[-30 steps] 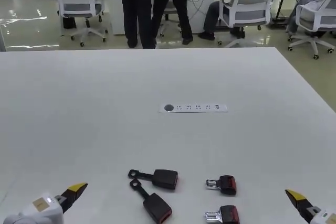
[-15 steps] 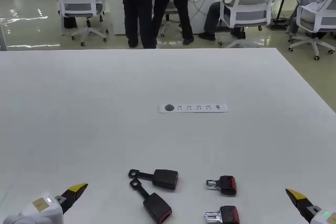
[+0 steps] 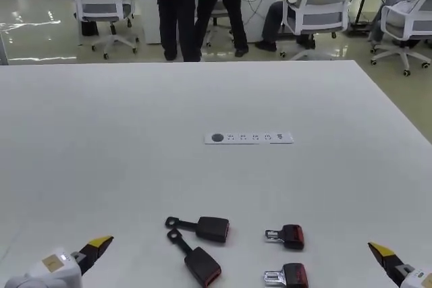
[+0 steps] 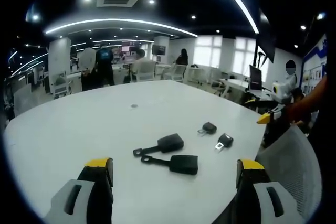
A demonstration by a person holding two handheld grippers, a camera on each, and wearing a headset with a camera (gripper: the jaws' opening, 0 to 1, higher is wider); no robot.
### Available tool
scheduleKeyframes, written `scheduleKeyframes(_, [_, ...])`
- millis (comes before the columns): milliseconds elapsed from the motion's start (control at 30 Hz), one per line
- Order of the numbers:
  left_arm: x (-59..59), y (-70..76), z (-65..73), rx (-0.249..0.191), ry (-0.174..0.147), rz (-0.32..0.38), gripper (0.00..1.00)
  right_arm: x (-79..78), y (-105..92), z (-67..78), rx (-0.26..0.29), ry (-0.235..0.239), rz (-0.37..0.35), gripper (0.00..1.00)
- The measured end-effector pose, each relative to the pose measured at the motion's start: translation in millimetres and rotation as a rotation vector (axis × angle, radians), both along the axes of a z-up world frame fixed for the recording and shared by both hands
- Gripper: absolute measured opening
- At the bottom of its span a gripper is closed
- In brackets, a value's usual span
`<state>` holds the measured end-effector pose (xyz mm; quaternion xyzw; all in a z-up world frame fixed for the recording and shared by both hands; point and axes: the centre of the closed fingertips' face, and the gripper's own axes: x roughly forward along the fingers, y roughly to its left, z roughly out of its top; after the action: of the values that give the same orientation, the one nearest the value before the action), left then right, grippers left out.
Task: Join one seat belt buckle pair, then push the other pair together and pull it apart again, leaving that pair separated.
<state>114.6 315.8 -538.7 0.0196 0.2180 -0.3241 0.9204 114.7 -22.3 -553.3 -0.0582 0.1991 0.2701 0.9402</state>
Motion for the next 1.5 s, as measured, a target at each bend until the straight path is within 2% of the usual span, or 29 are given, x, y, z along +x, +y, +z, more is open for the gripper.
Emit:
scheduleKeyframes(467, [-2.1,-3.8,1.7,0.006,0.007,-0.010,1.00,-1.8,-0.5,-1.5,-0.005,0.008,0.006,1.00])
scheduleKeyframes(1100, [-3.8,-10.7,-8.3,0.027,0.027,-0.040,1.00,-2.0,5.6,-16.0,-0.015,0.045,0.046,0.99])
scheduleKeyframes(1267, [-3.8,-14.0,-11.1,0.033,0.030,-0.050,1.00,-0.8,9.7,-15.7,-0.007,0.033,0.062,0.98])
scheduleKeyframes(1500, [1.3,-20.0,-16.0,0.041,0.038,-0.063,1.00,2.3,13.6,-22.0,-0.008,0.053,0.087,0.97])
